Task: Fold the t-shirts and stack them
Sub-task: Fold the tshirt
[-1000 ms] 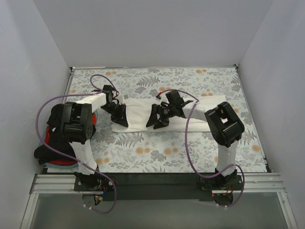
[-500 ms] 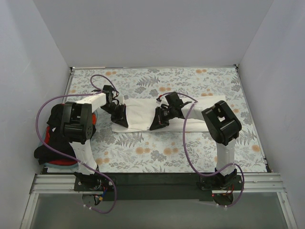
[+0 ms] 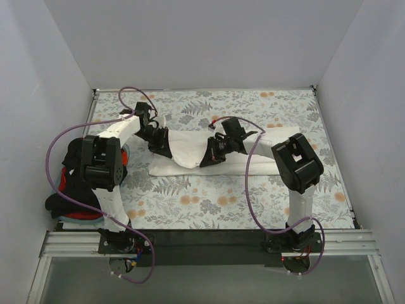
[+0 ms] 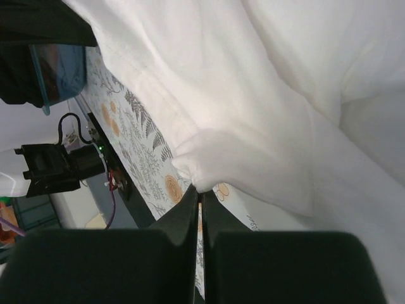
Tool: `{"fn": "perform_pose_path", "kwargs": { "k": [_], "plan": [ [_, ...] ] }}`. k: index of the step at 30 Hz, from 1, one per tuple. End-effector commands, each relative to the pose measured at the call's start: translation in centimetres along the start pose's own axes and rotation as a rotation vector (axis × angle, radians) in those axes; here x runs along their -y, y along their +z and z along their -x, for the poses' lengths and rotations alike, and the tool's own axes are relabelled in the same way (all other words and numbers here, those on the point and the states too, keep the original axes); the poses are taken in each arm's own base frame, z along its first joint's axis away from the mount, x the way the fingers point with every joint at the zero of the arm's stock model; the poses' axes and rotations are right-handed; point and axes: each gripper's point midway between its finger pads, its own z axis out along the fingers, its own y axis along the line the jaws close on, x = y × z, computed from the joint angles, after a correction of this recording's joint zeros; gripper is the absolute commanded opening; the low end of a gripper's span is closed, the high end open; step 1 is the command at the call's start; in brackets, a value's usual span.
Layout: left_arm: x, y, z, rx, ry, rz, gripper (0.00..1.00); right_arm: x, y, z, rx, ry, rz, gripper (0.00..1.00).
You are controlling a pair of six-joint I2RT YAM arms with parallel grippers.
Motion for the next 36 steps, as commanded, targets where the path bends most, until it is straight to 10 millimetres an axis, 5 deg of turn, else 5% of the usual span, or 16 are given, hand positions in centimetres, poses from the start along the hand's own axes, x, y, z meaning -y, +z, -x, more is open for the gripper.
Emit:
{"fn": "perform_pose_path", "kwargs": {
  "k": [1,12,17,25,36],
  "plan": [
    [2.9,-2.8,4.0,0.12,0.099,-0.045,0.0,-3.5,-2.8,4.4,0.126,-0.161,0.048,0.01],
    [2.8,-2.7,12.6,0.257,0.14,-0.049,0.0,-1.4,-3.6,10.1,0.212,-0.219,0.03,0.01],
    [1.5,-1.6,13.7,0.255,0.128,-0.027,0.0,-0.3,-3.1,10.6,0.207,-0.224,0.021,0.01],
    [1.2,-1.2,12.2,0.215,0.097,-0.025,0.0,0.4,-3.5,10.8,0.202,-0.208,0.036,0.01],
    [1.8,-1.7,8.7,0.171,0.072,-0.031,0.0,-0.2,-3.9,8.5,0.154,-0.183,0.074,0.01]
  ]
}}
